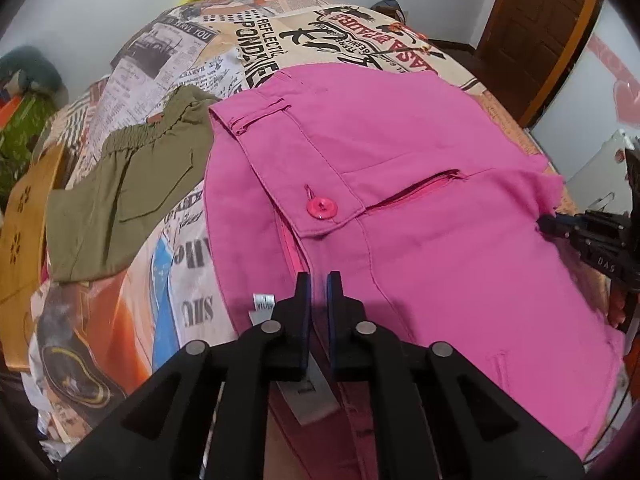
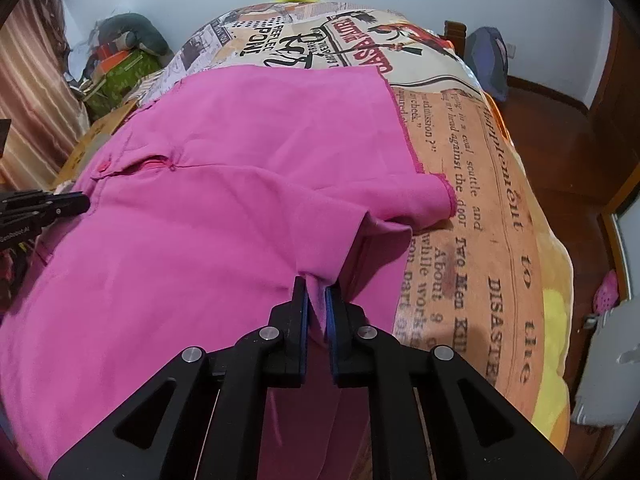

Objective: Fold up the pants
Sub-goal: 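Lift the pink trousers off the bed with both grippers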

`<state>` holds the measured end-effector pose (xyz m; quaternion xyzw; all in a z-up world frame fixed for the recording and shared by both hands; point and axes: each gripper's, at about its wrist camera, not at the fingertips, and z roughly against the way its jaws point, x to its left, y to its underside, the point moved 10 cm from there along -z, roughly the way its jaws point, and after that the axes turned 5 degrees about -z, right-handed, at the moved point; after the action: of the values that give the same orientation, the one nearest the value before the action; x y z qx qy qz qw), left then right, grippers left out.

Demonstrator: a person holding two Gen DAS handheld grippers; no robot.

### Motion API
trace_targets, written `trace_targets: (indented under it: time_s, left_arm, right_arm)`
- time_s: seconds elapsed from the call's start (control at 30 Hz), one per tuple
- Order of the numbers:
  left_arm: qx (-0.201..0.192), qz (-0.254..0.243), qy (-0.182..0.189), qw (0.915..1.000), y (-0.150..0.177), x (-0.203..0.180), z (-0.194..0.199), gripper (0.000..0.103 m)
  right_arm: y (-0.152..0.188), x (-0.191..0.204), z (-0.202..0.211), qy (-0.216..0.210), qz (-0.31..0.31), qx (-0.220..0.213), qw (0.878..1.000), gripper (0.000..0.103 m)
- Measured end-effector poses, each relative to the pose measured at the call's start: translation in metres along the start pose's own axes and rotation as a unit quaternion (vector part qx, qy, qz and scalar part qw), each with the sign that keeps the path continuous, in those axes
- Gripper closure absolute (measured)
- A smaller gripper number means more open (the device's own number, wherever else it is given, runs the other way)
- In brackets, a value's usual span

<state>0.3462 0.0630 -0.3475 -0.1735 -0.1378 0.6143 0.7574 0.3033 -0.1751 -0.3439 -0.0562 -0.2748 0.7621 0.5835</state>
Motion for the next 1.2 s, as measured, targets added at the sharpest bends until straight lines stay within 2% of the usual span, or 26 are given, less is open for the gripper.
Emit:
trace_targets:
  time_s: [0.1,0.17,0.27,0.37,0.6,0.67,0.87,0.93,1.0,1.03,1.1,1.13,1.17,1.2]
  left_arm:
    - [-0.012,0.009,-0.001,0.9999,-0.005,0.004,0.014,0.093]
    - [-0.027,0.021,0.003,0.9994,-0.014,0.008,0.026,0.086]
    - [-0.046,0.032,-0.003,0.9984,-0.030,0.016,0.036,0.081]
    - [-0.053,0.030,-0.018,0.9980,-0.044,0.022,0.035,0.081]
    - [-0.036,0.042,-0.003,0.9985,-0.060,0.032,0.000,0.076]
    - [-0.030,0.049,0.005,0.9983,-0.058,0.034,-0.009,0.070]
    - [-0.020,0.058,0.023,0.9978,-0.055,0.033,-0.031,0.068]
    - [-0.024,0.055,0.023,0.9979,-0.056,0.031,-0.032,0.068]
    - [-0.030,0.053,0.025,0.9978,-0.058,0.028,-0.031,0.068]
    - [-0.033,0.052,0.027,0.9977,-0.059,0.027,-0.031,0.068]
    - [-0.032,0.041,0.022,0.9984,-0.062,0.022,-0.031,0.082]
    - [-0.033,0.036,0.011,0.9987,-0.063,0.021,-0.032,0.093]
    - [-0.034,0.031,0.001,0.9990,-0.064,0.021,-0.032,0.096]
    - [-0.035,0.025,-0.008,0.9990,-0.065,0.020,-0.032,0.096]
  right_arm:
    - [-0.005,-0.003,0.018,0.014,0.008,-0.017,1.000,0.085]
    - [-0.013,-0.006,0.031,0.015,0.003,-0.037,0.999,0.071]
    - [-0.031,-0.012,0.049,0.017,-0.002,-0.072,0.997,0.063]
    - [-0.050,-0.020,0.051,0.023,-0.005,-0.087,0.996,0.063]
    - [-0.076,-0.041,0.011,0.038,-0.014,-0.070,0.997,0.063]
    - [-0.078,-0.046,-0.004,0.041,-0.014,-0.057,0.997,0.063]
    - [-0.073,-0.051,-0.045,0.042,-0.005,-0.010,0.999,0.063]
    - [-0.072,-0.048,-0.045,0.039,0.000,-0.018,0.999,0.060]
    - [-0.071,-0.043,-0.046,0.040,0.018,-0.019,0.999,0.060]
    - [-0.071,-0.040,-0.046,0.046,0.033,-0.020,0.998,0.065]
    - [-0.070,-0.035,-0.048,0.048,0.053,-0.023,0.997,0.076]
    - [-0.070,-0.033,-0.049,0.053,0.063,-0.023,0.996,0.086]
    - [-0.070,-0.031,-0.050,0.062,0.072,-0.024,0.995,0.092]
    - [-0.071,-0.030,-0.051,0.070,0.082,-0.026,0.994,0.093]
